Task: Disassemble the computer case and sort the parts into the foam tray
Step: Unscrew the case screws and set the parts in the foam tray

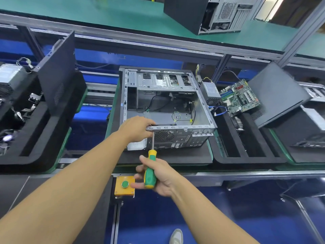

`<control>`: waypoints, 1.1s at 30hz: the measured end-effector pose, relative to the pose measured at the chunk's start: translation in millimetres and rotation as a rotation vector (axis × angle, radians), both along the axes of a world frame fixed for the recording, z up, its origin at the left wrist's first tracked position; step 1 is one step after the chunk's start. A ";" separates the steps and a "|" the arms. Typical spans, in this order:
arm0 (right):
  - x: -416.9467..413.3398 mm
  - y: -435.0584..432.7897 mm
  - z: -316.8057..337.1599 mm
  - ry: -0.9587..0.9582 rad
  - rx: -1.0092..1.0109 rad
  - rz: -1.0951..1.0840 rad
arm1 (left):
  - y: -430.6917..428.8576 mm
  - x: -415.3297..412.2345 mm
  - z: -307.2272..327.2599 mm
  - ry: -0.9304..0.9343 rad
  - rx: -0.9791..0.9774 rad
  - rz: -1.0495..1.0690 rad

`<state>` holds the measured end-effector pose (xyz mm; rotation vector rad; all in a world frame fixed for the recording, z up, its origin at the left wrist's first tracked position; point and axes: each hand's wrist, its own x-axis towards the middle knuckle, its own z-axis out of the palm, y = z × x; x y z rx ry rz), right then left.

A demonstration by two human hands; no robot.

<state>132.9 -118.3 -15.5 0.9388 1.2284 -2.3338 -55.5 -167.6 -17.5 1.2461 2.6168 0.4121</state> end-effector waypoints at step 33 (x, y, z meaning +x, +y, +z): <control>29.2 54.2 5.1 0.074 -0.296 0.121 | -0.3 -0.1 -0.2 -0.007 0.008 -0.002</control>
